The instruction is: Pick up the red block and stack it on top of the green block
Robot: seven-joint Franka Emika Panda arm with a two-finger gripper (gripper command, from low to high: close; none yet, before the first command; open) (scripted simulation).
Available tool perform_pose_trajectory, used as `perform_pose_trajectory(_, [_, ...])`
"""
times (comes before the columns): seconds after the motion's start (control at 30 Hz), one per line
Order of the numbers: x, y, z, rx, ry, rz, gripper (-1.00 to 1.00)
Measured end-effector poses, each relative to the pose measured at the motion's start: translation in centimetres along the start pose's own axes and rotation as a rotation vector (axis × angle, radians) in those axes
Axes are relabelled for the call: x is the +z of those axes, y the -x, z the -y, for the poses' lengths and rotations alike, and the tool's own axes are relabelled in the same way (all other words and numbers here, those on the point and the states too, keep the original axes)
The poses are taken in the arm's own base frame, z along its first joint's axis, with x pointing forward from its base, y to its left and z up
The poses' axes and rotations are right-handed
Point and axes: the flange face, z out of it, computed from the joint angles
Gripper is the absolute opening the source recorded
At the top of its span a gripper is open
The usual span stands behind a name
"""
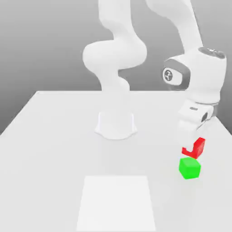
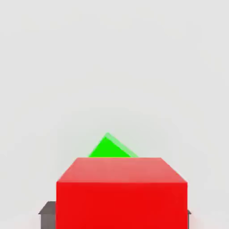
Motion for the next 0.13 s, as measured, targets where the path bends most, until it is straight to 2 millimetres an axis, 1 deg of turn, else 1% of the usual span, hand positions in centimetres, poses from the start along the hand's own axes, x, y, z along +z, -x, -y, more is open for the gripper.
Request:
perform_pose_trajectory(0.03, [0.88, 0.05, -0.06, 0.001, -0.001, 0.000, 1.00])
perform_pose_trajectory(0.13, [0.88, 0.04, -0.06, 0.001, -0.001, 0.000, 1.00])
